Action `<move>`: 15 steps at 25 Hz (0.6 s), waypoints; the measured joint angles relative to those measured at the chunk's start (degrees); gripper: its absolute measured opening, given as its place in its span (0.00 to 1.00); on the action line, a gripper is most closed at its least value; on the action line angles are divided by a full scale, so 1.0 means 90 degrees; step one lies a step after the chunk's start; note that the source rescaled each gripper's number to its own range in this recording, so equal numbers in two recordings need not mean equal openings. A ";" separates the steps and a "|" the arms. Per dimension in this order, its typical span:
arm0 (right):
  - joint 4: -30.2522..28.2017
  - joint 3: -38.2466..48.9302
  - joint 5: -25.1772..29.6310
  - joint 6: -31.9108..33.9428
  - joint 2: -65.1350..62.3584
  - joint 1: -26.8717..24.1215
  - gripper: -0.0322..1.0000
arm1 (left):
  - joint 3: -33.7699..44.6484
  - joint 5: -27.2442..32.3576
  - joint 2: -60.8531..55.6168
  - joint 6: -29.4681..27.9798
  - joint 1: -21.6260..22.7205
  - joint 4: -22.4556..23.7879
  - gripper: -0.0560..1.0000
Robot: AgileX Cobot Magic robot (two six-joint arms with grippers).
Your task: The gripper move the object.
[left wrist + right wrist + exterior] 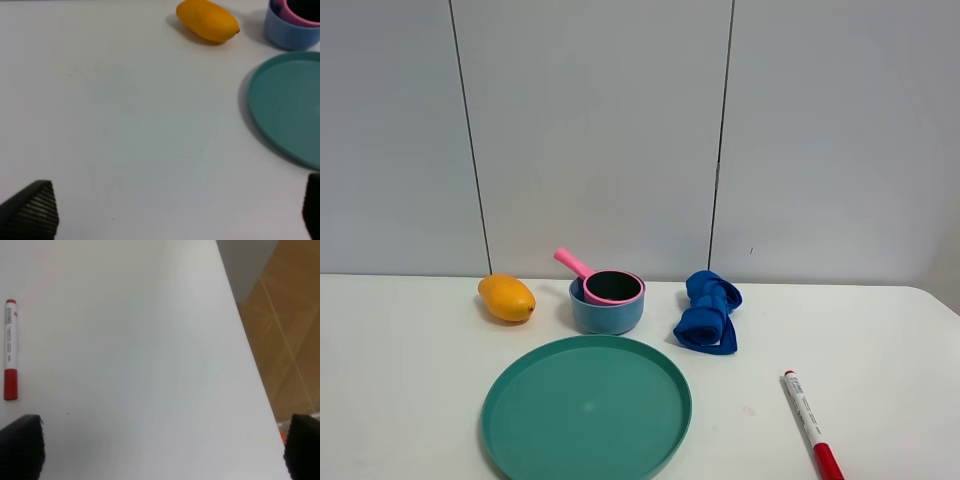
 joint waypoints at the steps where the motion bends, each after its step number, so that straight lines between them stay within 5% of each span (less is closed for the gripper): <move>1: 0.0006 0.0146 -0.0091 0.0014 -0.0240 0.0000 0.97 | 0.0000 0.0000 0.0000 0.0000 0.0000 0.0000 1.00; 15: 0.0233 0.0627 -0.0601 -0.0005 -0.1743 0.0027 0.97 | 0.0000 0.0000 0.0000 0.0000 0.0000 0.0000 1.00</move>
